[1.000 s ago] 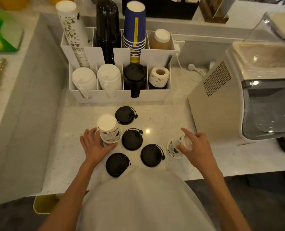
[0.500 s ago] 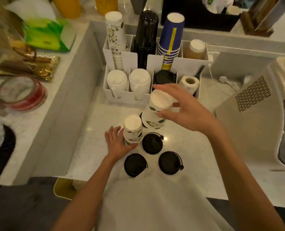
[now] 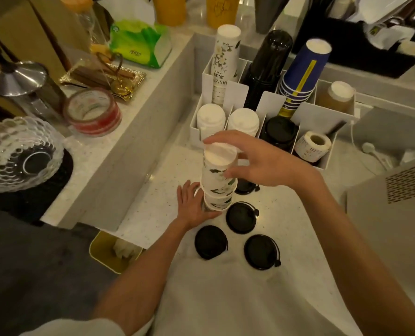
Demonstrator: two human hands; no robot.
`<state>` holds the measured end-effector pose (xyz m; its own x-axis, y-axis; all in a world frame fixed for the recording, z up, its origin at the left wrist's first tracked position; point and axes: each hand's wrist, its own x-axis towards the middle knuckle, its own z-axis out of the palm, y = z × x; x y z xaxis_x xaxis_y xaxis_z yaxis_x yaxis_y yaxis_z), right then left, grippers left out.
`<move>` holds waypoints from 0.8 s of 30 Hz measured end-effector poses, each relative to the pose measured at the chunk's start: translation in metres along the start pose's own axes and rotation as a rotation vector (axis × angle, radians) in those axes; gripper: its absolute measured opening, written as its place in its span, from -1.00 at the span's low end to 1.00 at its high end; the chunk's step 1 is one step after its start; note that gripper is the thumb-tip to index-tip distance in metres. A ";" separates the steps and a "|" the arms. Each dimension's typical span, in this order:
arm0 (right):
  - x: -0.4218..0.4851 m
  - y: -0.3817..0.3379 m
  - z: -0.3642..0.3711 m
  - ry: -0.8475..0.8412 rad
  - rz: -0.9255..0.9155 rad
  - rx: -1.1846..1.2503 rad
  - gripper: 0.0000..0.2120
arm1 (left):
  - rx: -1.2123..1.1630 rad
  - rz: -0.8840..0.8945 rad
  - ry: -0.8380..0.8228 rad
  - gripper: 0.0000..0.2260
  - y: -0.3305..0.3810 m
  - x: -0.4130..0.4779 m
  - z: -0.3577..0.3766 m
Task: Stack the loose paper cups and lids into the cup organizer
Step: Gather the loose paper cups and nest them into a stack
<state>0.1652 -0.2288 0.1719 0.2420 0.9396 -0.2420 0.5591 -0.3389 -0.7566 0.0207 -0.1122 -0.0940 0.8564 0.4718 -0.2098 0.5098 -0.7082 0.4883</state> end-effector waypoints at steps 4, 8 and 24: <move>0.010 0.021 0.022 -0.026 0.106 -0.041 -0.34 | -0.021 0.011 0.021 -0.08 -0.001 -0.001 -0.001; 0.012 0.039 0.039 -0.056 0.155 -0.028 -0.34 | -0.034 0.011 0.028 -0.14 -0.001 0.000 0.000; 0.016 0.053 0.054 0.006 0.188 -0.036 -0.37 | -0.010 0.017 0.032 -0.16 -0.002 0.001 0.001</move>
<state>0.1559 -0.2288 0.0952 0.3494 0.8592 -0.3738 0.5319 -0.5103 -0.6758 0.0210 -0.1111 -0.0957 0.8618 0.4762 -0.1747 0.4943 -0.7109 0.5004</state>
